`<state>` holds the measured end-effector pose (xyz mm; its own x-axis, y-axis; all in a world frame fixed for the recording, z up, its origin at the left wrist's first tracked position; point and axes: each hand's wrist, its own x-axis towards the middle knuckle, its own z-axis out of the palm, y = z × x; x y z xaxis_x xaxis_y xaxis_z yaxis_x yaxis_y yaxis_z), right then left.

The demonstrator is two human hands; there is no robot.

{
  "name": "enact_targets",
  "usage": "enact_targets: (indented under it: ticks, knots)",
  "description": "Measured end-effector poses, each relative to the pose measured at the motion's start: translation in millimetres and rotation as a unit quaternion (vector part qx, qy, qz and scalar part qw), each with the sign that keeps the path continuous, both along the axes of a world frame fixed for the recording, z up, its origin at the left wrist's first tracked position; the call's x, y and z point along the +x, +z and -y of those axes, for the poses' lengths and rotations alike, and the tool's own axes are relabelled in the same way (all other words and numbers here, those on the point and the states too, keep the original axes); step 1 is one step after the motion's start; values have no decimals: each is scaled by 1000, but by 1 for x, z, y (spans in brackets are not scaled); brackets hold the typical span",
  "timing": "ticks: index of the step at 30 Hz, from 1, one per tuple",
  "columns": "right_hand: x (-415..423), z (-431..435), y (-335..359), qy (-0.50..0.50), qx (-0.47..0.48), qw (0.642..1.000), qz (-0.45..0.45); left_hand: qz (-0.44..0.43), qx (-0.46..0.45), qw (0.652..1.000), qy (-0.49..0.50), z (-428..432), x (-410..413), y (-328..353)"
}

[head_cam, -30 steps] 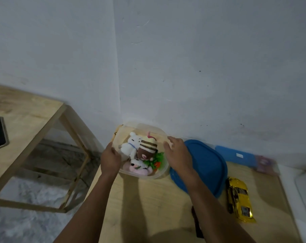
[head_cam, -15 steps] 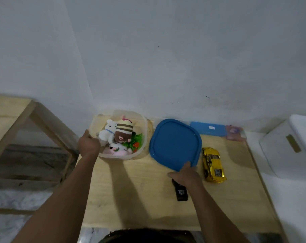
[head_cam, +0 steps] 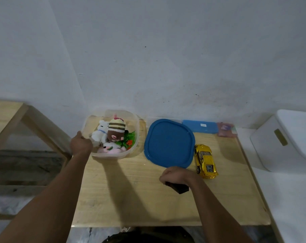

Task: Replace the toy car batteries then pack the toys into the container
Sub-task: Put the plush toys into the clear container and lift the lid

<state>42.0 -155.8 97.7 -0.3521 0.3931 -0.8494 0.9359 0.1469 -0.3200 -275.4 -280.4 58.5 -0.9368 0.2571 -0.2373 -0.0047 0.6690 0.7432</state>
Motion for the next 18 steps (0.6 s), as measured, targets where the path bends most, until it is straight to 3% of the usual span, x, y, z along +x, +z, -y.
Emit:
enact_targets:
  ticks: [4, 10, 18]
  knots:
    - [-9, -9, 28, 33, -26, 999, -11, -5, -12, 1000, -4, 0, -1, 1]
    - [-15, -33, 65, 22, 32, 998, -48, 2, -18, 1000, -6, 0, -6, -3]
    - [-35, -56, 65, -83, 268, 957, -71, 10, -5, 1000, 10, -2, -3, -2]
